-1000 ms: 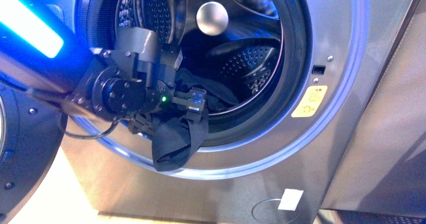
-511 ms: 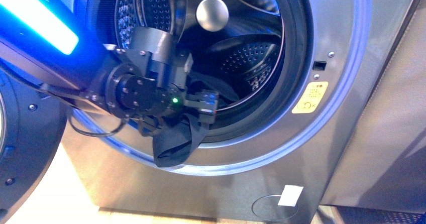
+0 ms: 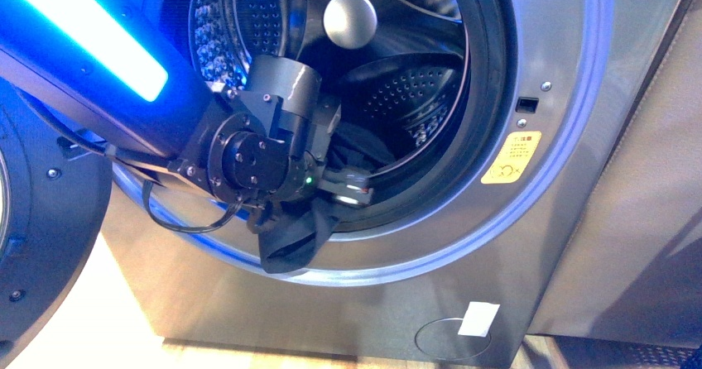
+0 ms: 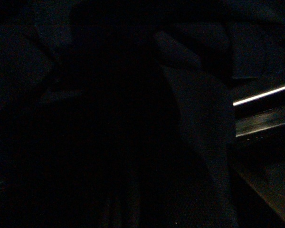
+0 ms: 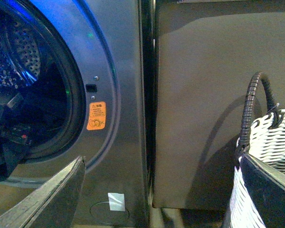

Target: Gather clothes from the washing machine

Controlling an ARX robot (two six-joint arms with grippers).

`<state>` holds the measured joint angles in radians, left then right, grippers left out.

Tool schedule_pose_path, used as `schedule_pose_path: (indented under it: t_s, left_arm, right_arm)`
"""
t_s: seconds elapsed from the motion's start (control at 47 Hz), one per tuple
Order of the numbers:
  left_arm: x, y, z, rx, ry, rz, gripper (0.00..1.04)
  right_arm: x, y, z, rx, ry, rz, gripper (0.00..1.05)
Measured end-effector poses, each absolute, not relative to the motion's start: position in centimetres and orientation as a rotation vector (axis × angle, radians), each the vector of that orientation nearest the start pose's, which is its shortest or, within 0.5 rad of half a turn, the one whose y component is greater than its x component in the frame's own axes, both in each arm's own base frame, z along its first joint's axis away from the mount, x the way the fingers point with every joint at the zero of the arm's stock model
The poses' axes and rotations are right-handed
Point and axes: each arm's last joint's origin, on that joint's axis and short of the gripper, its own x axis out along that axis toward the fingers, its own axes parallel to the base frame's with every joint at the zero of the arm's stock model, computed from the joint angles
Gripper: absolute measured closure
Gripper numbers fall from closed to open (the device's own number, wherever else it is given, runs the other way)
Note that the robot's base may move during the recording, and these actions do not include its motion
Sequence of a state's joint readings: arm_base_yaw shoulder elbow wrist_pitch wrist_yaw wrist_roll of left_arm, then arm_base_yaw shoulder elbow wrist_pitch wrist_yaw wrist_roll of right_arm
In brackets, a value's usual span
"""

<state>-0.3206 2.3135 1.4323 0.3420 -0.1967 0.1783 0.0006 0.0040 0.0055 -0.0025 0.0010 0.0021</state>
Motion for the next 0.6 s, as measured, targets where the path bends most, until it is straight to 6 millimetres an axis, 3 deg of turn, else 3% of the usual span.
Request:
schedule_pose_path:
  t_s: [0.255,0.404,0.596]
  left_arm:
    - [45.8,-13.7,9.9,0.332,0.474,-0.173,0.76]
    - [44.7,-13.3,10.4,0.330,0.427,-0.215,0.95]
    - [41.8,-13.2,12.7,0.308,0.333,-0.307,0.98]
  right_arm:
    - [9.8,0.0,16.5,0.002,0.001,0.000,0.07]
    - [9.8,0.0,16.5,0.002,0.001,0.000,0.07]
    - [9.8,0.0,16.5,0.002,0.001,0.000,0.07]
